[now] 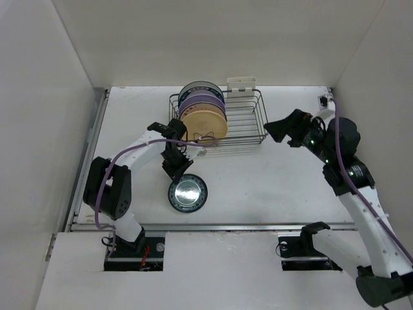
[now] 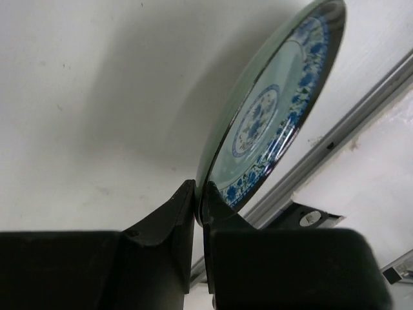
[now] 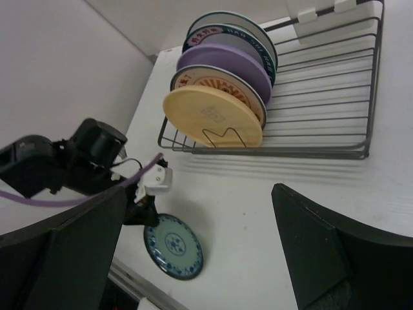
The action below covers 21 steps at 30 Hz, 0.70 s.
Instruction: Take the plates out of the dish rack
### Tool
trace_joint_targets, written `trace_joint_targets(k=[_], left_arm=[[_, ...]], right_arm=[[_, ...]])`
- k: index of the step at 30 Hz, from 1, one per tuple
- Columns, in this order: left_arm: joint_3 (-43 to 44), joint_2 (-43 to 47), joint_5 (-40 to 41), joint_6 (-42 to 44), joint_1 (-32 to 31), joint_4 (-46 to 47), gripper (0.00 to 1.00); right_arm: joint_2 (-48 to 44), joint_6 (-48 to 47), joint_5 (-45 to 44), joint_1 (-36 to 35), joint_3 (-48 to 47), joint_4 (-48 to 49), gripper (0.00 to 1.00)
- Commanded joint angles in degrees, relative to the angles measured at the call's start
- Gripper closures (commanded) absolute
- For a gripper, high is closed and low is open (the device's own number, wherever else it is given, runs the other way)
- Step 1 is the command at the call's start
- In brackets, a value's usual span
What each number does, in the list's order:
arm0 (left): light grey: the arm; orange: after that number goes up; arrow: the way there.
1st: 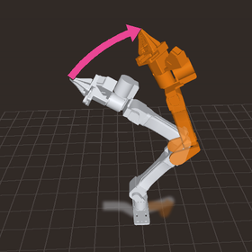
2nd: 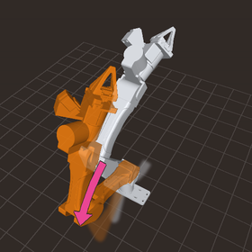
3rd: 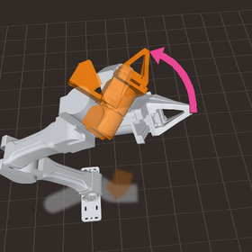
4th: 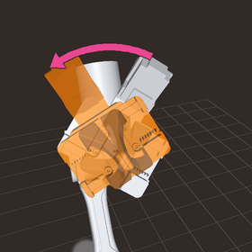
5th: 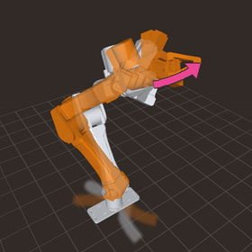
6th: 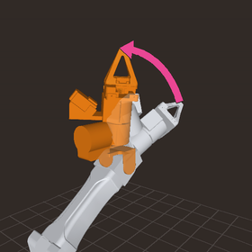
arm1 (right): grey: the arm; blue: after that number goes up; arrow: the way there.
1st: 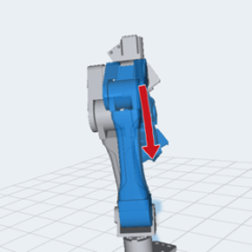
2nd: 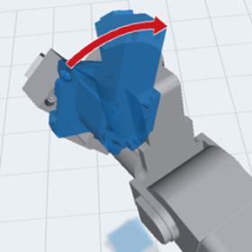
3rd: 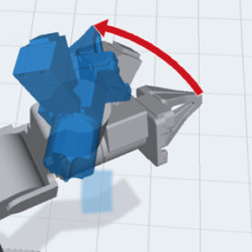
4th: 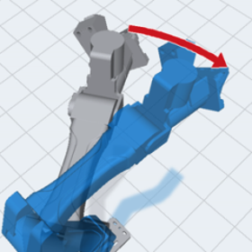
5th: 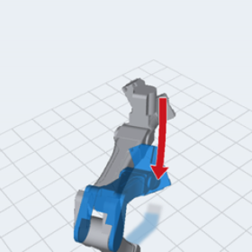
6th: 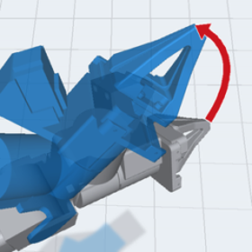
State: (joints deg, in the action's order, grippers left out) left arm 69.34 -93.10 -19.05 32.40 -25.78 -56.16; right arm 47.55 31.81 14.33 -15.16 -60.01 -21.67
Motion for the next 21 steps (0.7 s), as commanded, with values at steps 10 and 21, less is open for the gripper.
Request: trace_joint_targets(k=[10,21], left_arm=[[-2.19,-8.24,8.58,-5.5,0.12,15.37,0.91],[-3.77,-5.52,11.14,-6.56,1.17,17.14,0.61]], right_arm=[[35.82,-10.53,-5.08,-7.69,-22.42,5.51,0.0],[54.56,-26.27,-11.51,-13.31,-32.62,5.5,0.17]])
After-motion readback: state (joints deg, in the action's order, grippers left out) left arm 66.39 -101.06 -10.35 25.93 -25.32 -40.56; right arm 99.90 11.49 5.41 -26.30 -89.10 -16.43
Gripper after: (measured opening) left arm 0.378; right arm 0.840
